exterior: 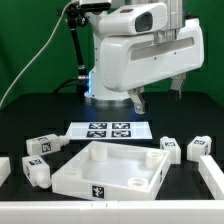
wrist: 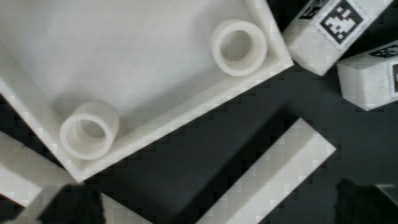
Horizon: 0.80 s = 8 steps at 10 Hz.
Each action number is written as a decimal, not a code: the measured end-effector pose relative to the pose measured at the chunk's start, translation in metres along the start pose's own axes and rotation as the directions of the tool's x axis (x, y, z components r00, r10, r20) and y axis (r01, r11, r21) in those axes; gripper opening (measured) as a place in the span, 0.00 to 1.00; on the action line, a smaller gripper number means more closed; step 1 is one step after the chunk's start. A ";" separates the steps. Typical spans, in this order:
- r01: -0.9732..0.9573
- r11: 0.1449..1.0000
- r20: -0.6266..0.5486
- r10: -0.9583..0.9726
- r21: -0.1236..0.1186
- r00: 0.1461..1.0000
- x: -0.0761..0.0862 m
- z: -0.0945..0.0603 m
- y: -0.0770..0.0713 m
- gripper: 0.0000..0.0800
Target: Assemble one leg
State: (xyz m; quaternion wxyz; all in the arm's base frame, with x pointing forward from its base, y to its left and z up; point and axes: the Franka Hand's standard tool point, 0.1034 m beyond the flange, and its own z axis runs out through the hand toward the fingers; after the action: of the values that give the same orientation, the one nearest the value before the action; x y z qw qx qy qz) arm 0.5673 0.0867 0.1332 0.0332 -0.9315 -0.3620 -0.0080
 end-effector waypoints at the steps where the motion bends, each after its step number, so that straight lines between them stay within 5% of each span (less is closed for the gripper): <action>1: 0.000 1.000 0.000 0.000 0.000 1.000 0.000 0.000 0.000 0.81; 6: 0.000 1.000 0.002 0.000 0.001 1.000 0.000 0.001 0.000 0.81; 8: 0.072 0.997 0.008 -0.072 0.005 0.997 -0.016 0.014 0.006 0.81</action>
Offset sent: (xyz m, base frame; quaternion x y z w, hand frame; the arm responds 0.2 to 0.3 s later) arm 0.0000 0.0000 0.0000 0.0000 0.0000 0.0000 1.0000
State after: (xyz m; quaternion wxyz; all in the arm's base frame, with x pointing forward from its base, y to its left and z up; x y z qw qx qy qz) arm 0.5600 0.0725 0.1179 0.0337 -0.9179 -0.3953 -0.0046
